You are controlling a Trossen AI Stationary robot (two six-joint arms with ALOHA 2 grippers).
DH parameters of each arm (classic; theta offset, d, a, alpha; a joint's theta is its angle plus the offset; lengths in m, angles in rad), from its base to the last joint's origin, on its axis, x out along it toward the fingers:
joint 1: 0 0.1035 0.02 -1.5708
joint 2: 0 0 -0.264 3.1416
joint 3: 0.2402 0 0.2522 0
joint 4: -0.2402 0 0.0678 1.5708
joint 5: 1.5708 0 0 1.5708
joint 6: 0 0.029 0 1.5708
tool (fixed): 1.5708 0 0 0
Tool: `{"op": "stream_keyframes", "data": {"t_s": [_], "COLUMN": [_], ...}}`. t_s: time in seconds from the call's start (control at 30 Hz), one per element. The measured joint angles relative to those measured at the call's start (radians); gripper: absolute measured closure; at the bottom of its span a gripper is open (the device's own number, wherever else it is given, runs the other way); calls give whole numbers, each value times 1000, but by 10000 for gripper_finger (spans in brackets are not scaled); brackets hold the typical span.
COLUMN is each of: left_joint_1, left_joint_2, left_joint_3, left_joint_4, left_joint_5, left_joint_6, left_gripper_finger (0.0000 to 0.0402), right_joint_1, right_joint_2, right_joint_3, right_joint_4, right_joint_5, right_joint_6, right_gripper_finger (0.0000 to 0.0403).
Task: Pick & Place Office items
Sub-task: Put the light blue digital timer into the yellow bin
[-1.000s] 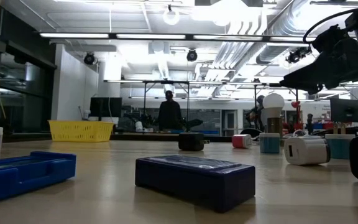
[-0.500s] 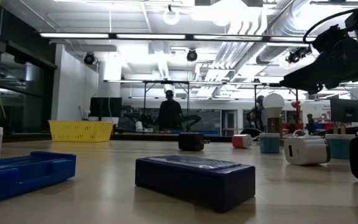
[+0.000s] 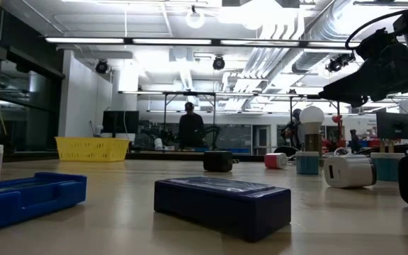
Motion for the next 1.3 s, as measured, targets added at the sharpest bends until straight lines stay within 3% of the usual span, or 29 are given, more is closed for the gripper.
{"op": "stream_keyframes", "data": {"t_s": [0.3, 0.6, 1.3], "left_joint_1": [0, 0, 0], "left_joint_2": [0, 0, 0], "left_joint_3": [0, 0, 0], "left_joint_4": [-1, -16, -18], "left_joint_5": [0, 7, 10], "left_joint_6": [-2, -29, -32], "left_gripper_finger": [227, 262, 264], "right_joint_1": [0, 0, 0], "right_joint_2": [0, 0, 0], "right_joint_3": [0, 0, 0], "right_joint_4": [0, 0, 0], "right_joint_5": [0, 0, 0], "right_joint_6": [0, 0, 0], "right_gripper_finger": [245, 245, 245]}}
